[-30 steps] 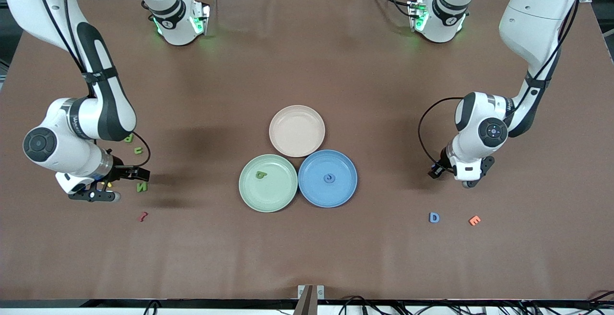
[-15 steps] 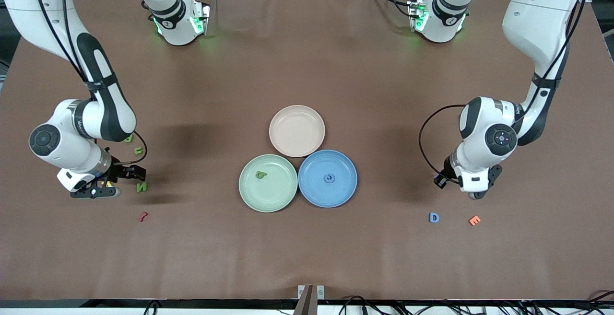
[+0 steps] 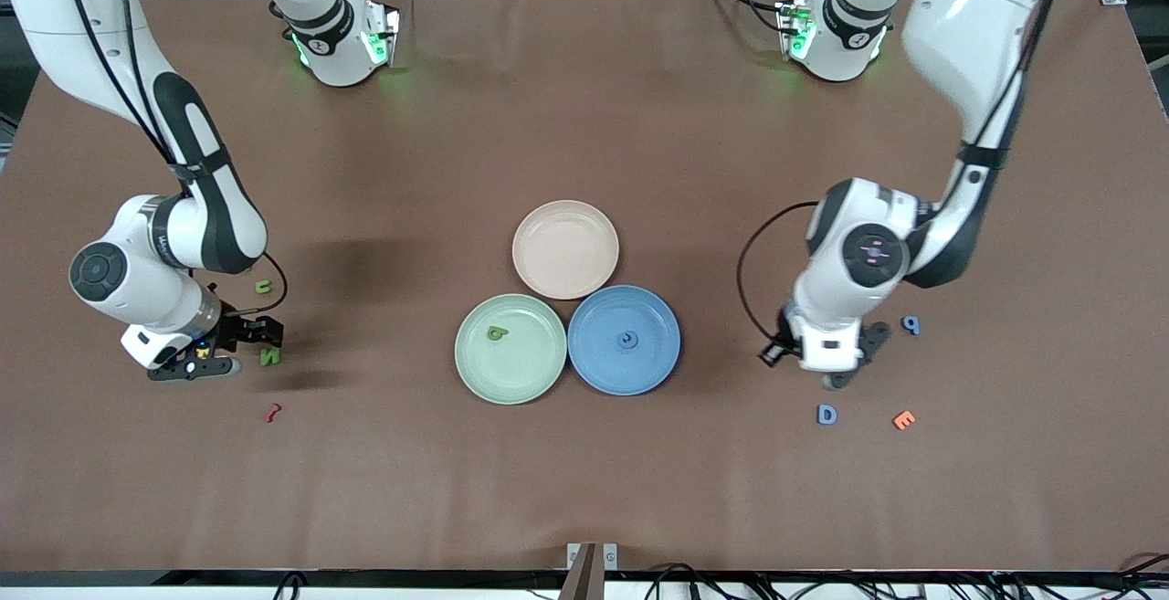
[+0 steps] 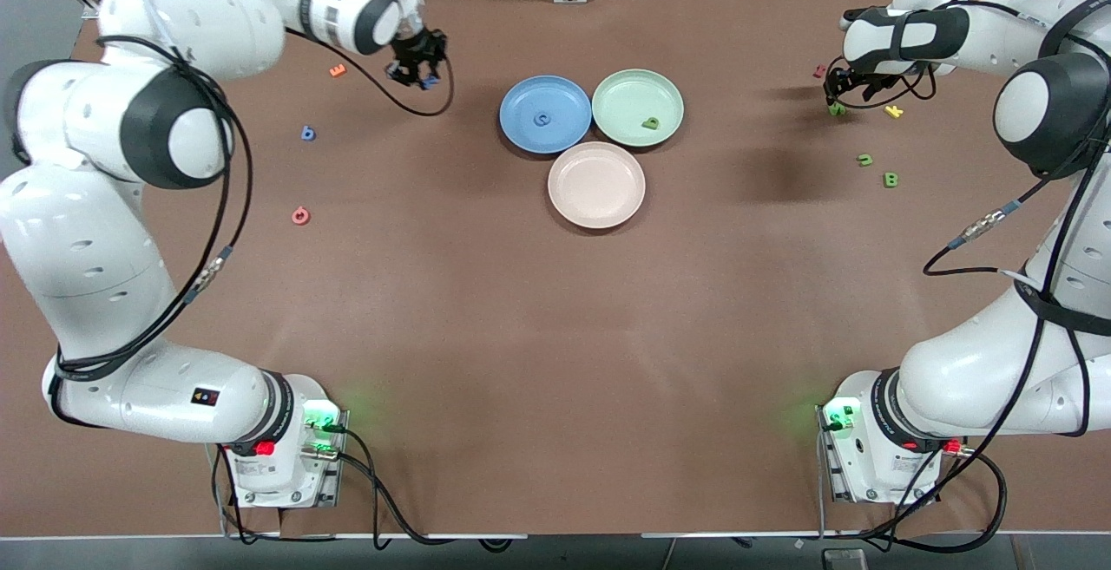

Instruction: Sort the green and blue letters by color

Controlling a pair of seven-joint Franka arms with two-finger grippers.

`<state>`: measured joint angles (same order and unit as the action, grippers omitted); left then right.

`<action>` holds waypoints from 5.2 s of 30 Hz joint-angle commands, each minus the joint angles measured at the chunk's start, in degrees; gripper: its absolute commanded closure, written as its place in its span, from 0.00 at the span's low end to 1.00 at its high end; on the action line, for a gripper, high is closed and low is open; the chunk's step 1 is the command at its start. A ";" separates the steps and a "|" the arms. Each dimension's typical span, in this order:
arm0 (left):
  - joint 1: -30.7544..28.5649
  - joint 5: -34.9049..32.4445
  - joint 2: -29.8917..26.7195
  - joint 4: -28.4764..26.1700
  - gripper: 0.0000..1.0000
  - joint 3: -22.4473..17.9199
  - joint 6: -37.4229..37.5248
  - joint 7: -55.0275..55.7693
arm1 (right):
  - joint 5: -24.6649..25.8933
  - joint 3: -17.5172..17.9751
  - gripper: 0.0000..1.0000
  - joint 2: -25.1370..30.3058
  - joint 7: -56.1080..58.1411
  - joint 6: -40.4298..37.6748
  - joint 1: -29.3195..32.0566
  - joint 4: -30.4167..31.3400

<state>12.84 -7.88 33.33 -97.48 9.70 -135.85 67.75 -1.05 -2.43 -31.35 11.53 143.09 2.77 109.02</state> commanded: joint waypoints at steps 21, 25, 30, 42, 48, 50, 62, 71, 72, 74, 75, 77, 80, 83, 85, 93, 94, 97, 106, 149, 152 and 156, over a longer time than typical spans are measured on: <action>15.02 -1.61 10.27 8.27 0.85 -2.41 -15.92 10.38 | 0.00 0.23 0.30 -3.45 0.78 0.70 0.39 -3.03; 15.55 -1.61 10.88 8.27 0.84 -2.49 -17.08 10.38 | -0.09 0.32 0.31 -4.15 0.78 0.96 0.48 -3.20; 15.81 -1.70 10.88 8.27 0.53 -2.67 -17.08 10.12 | -0.09 0.23 0.31 -4.68 0.69 1.58 0.57 -3.38; 17.92 -8.11 10.27 7.65 0.00 -5.75 -16.02 10.30 | -0.09 0.32 0.35 -5.12 0.69 1.75 0.48 -3.38; 16.26 -8.38 10.09 7.57 0.00 -6.10 -13.91 9.24 | -0.09 0.32 0.35 -5.38 0.69 2.02 0.48 -3.38; 15.03 -8.38 9.92 7.57 0.00 -6.10 -13.21 8.11 | -0.18 0.32 0.36 -5.39 0.69 2.19 0.57 -3.38; 6.15 -8.29 7.89 7.83 0.00 -5.92 -5.74 -1.91 | -0.18 0.32 0.41 -5.74 0.69 2.19 0.48 -3.64; -1.67 -7.41 7.89 8.27 0.00 -5.57 -3.36 -9.65 | -0.18 0.32 0.43 -5.74 0.69 2.19 0.57 -3.64; -2.55 -7.24 7.98 8.36 0.00 -5.40 -3.36 -10.09 | -0.18 0.32 0.44 -5.74 0.69 2.19 0.57 -3.64; -4.04 -6.27 8.16 8.36 0.00 -5.22 -3.36 -10.97 | -0.18 0.32 0.45 -5.83 0.69 2.19 0.57 -3.64; -4.57 -5.48 8.33 8.36 0.00 -5.22 -3.36 -11.84 | -0.18 0.32 0.45 -5.83 0.69 2.19 0.57 -3.64; -5.19 -3.47 8.68 8.71 0.00 -5.22 -3.36 -13.86 | -0.18 0.32 0.45 -5.83 0.69 2.28 0.57 -3.64; -6.42 -0.82 8.86 9.59 0.00 -5.40 -3.36 -17.03 | -0.18 0.32 0.46 -6.09 0.69 2.89 0.57 -3.64; -7.56 0.23 8.86 9.76 0.00 -5.40 -3.36 -19.32 | -0.09 0.32 0.47 -6.53 0.69 3.95 0.48 -3.64; -8.18 0.76 8.86 9.85 0.00 -5.31 -3.36 -19.67 | -0.18 0.32 0.51 -6.53 0.51 4.04 0.48 -3.64; -8.18 3.57 9.04 9.94 0.00 -5.31 3.04 -24.50 | -0.09 0.32 0.78 -6.53 0.51 4.04 0.48 -3.64; -8.18 4.10 9.04 10.03 0.00 -5.31 4.18 -25.73 | -0.18 0.32 0.82 -6.53 0.51 3.95 0.48 -3.64; -8.44 5.33 9.12 10.64 0.00 -5.40 6.21 -28.98 | -0.18 0.32 0.94 -6.53 0.43 3.95 0.48 -3.64; -9.41 5.51 11.58 13.27 0.00 -5.40 7.36 -34.44 | -2.90 1.46 1.00 -5.65 -0.28 1.15 0.22 -5.57; -7.39 4.54 18.88 18.29 0.00 -5.75 -1.78 -56.24 | -3.87 1.64 1.00 -7.31 -65.56 -11.52 -31.68 -20.16; -7.39 4.54 18.88 18.29 0.00 -5.75 -1.78 -56.24 | -3.78 1.64 0.91 -8.81 -68.82 -11.34 -33.09 -22.00; -7.39 4.46 18.88 18.29 0.00 -5.75 -1.78 -56.24 | -3.78 1.64 0.67 -10.22 -71.90 -10.99 -34.32 -23.59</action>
<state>5.19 -2.42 51.44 -80.69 4.17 -137.51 11.09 -4.83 -0.24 -38.34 -56.18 132.26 -30.27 89.88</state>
